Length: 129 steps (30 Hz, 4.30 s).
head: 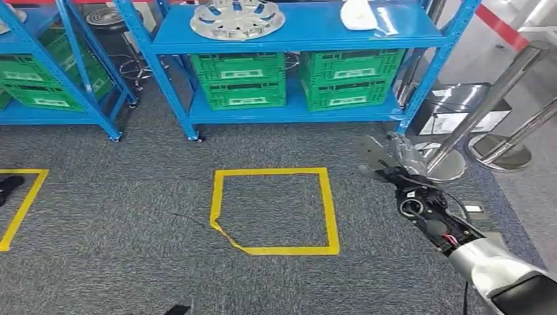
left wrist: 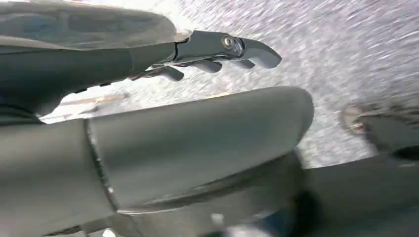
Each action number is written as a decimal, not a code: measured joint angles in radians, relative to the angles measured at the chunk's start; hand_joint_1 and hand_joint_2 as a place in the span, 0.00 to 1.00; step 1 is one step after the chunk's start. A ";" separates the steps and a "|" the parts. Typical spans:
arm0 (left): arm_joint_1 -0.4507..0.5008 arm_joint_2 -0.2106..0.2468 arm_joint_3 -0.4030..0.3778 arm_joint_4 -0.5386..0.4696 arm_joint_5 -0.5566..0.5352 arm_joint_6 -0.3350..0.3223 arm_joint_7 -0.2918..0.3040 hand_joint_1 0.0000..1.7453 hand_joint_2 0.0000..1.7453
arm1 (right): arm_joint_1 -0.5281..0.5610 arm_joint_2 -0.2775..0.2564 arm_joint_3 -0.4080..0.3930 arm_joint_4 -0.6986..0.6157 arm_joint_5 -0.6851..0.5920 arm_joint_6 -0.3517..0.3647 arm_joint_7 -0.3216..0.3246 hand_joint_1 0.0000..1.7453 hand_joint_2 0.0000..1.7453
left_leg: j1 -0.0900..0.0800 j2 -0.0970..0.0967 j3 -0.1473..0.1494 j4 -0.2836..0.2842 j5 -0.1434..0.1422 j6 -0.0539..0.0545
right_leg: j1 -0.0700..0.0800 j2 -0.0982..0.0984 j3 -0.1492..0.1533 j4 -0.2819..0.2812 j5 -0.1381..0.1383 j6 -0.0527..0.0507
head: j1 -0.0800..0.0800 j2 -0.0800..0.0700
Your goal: Take the parts from the cabinet and place them on the table.
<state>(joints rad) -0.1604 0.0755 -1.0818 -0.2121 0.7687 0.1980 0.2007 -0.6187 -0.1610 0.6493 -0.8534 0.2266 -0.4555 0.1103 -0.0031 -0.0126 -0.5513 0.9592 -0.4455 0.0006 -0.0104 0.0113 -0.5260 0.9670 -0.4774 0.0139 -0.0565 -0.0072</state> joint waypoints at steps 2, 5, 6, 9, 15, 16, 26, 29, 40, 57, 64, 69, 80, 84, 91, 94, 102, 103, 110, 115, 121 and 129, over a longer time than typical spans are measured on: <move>-0.015 0.004 -0.009 0.000 -0.001 0.000 -0.001 0.00 0.00 | 0.004 0.000 -0.022 -0.007 0.000 0.000 -0.008 0.00 1.00 | 0.000 0.000 0.001 0.000 0.000 0.000 | 0.000 0.000 0.001 0.000 0.000 0.000 | 0.000 0.000; -0.025 0.007 -0.021 0.000 -0.001 0.002 -0.003 0.00 0.00 | 0.008 0.000 -0.045 -0.016 0.000 0.000 -0.014 0.00 1.00 | 0.001 0.000 0.001 0.000 0.000 0.000 | 0.000 0.000 0.001 0.000 0.000 0.000 | 0.000 0.000; -0.026 0.008 -0.023 0.000 -0.001 0.002 -0.004 0.00 0.00 | 0.008 0.000 -0.054 -0.016 0.000 0.000 -0.014 0.00 1.00 | 0.001 0.000 0.001 0.000 0.000 0.000 | 0.000 0.000 0.001 0.000 0.000 0.000 | 0.000 0.000; -0.029 0.010 -0.032 0.000 -0.001 0.002 -0.005 0.00 0.00 | 0.010 0.000 -0.071 -0.020 0.000 0.000 -0.015 0.00 1.00 | 0.001 0.001 0.000 0.000 0.000 0.000 | 0.000 0.001 0.000 0.000 0.000 0.000 | 0.000 0.000; -0.033 0.012 -0.042 0.000 -0.001 0.002 -0.005 0.00 0.00 | 0.010 0.000 -0.091 -0.024 0.000 0.001 -0.016 0.00 1.00 | 0.001 0.001 0.000 0.000 0.000 0.000 | 0.000 0.001 0.000 0.000 0.000 0.000 | 0.000 0.000; -0.033 0.012 -0.043 0.000 -0.001 0.002 -0.005 0.00 0.00 | 0.011 0.000 -0.095 -0.024 0.000 0.001 -0.016 0.00 1.00 | 0.001 0.001 0.000 0.000 0.000 0.000 | 0.000 0.001 0.000 0.000 0.000 0.000 | 0.000 0.000; -0.033 0.013 -0.048 0.000 -0.001 0.002 -0.006 0.00 0.00 | 0.012 0.000 -0.109 -0.024 0.000 0.001 -0.017 0.00 1.00 | 0.001 0.001 0.001 0.000 0.000 0.000 | 0.000 0.001 0.000 0.000 0.000 0.000 | 0.000 0.000; -0.033 0.013 -0.048 0.000 -0.001 0.002 -0.005 0.00 0.00 | 0.013 0.000 -0.114 -0.025 0.000 0.001 -0.017 0.00 1.00 | 0.001 0.001 0.000 0.000 0.000 0.000 | 0.000 0.001 0.000 0.000 0.000 0.000 | 0.000 0.000; -0.034 0.014 -0.055 0.000 -0.001 0.002 -0.006 0.00 0.00 | 0.014 0.000 -0.121 -0.025 0.000 0.002 -0.017 0.00 1.00 | 0.001 0.001 0.000 0.000 0.000 0.000 | 0.000 0.001 0.000 0.000 0.000 0.000 | 0.000 0.000; -0.034 0.014 -0.068 0.000 -0.001 0.002 -0.006 0.00 0.00 | 0.015 0.000 -0.122 -0.025 0.000 0.002 -0.018 0.00 1.00 | 0.001 0.001 0.000 0.000 0.000 0.000 | 0.000 0.001 0.000 0.000 0.000 0.000 | 0.000 0.000; -0.034 0.015 -0.069 0.000 -0.001 0.002 -0.006 0.00 0.00 | 0.015 0.000 -0.122 -0.025 0.000 0.002 -0.018 0.00 1.00 | 0.001 0.001 0.000 0.000 0.000 0.000 | 0.000 0.001 0.000 0.000 0.000 0.000 | 0.000 0.000; -0.034 0.014 -0.069 0.000 0.022 -0.003 -0.012 0.00 0.00 | 0.015 0.000 -0.122 -0.026 -0.024 0.024 -0.039 0.00 0.00 | 0.001 0.001 0.000 -0.001 0.000 0.000 | 0.000 0.001 0.001 0.000 0.000 0.000 | 0.000 0.000; -0.008 0.003 -0.025 0.000 0.146 -0.040 -0.082 0.00 0.00 | -0.052 0.166 -0.031 0.011 -0.215 0.246 -0.282 0.00 0.00 | 0.015 -0.007 0.042 -0.068 0.005 0.032 | -0.004 0.001 -0.073 0.152 -0.049 0.030 | 0.000 0.000; 0.009 0.003 -0.020 0.001 0.143 -0.041 -0.079 0.00 0.00 | -0.045 0.174 -0.002 0.030 -0.238 0.238 -0.272 0.00 0.00 | 0.024 -0.007 0.076 -0.065 -0.019 0.013 | -0.020 -0.002 -0.163 0.250 -0.033 0.053 | 0.000 0.000; 0.002 0.005 -0.019 0.004 0.140 -0.032 -0.087 0.00 0.00 | -0.039 0.181 0.028 0.039 -0.252 0.226 -0.258 0.00 0.00 | 0.035 0.000 0.084 -0.028 -0.066 -0.041 | -0.015 -0.005 -0.106 0.036 0.070 0.017 | -0.008 0.000; 0.003 0.003 -0.019 0.004 0.143 -0.032 -0.089 0.00 0.00 | -0.050 0.181 0.030 0.039 -0.252 0.222 -0.258 0.00 0.00 | 0.038 0.006 0.012 0.098 -0.055 -0.049 | -0.020 0.002 -0.087 0.025 0.061 0.003 | -0.012 0.000; 0.011 0.006 -0.019 0.005 0.153 -0.029 -0.090 0.00 0.00 | -0.045 0.183 0.051 0.045 -0.265 0.222 -0.261 0.00 0.00 | 0.003 0.006 -0.107 0.050 0.070 0.004 | 0.001 0.012 -0.037 0.015 0.026 -0.024 | -0.013 0.000; 0.011 0.013 -0.019 0.006 0.154 -0.028 -0.090 0.00 0.00 | -0.045 0.183 0.053 0.045 -0.267 0.221 -0.263 0.00 0.00 | -0.007 0.007 -0.094 0.012 0.066 0.024 | 0.003 0.014 -0.034 0.015 0.022 -0.020 | -0.013 0.000; 0.011 0.012 -0.019 0.007 0.155 -0.028 -0.093 0.00 0.00 | -0.056 0.186 0.061 0.045 -0.272 0.214 -0.263 0.00 0.00 | -0.006 0.000 -0.081 0.000 0.065 -0.008 | 0.007 0.011 -0.025 0.009 0.006 -0.025 | -0.010 0.000; 0.010 0.009 -0.019 0.007 0.153 -0.028 -0.093 0.00 0.00 | -0.057 0.186 0.067 0.045 -0.272 0.213 -0.262 0.00 0.00 | -0.006 0.000 -0.081 0.001 0.060 -0.001 | 0.007 0.011 -0.019 -0.001 0.006 -0.018 | -0.010 0.000; 0.009 0.009 -0.019 0.007 0.154 -0.028 -0.093 0.00 0.00 | -0.057 0.186 0.074 0.045 -0.272 0.213 -0.262 0.00 0.00 | -0.006 0.000 -0.081 0.002 0.059 0.002 | 0.007 0.010 -0.018 -0.004 0.007 -0.012 | -0.010 0.000; 0.008 0.009 -0.019 0.007 0.156 -0.029 -0.093 0.00 0.00 | -0.057 0.186 0.080 0.045 -0.272 0.213 -0.262 0.00 0.00 | -0.004 0.000 -0.078 0.001 0.059 0.002 | 0.005 0.010 -0.017 -0.004 0.007 -0.012 | -0.011 0.000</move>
<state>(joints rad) -0.1528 0.0847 -1.1009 -0.2052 0.9247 0.1694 0.1076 -0.6762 0.0252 0.7294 -0.8080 -0.0454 -0.2426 -0.1518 -0.0067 -0.0122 -0.6292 0.9599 -0.3867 0.0026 -0.0049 0.0216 -0.5429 0.9632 -0.4700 0.0023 -0.0671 -0.0073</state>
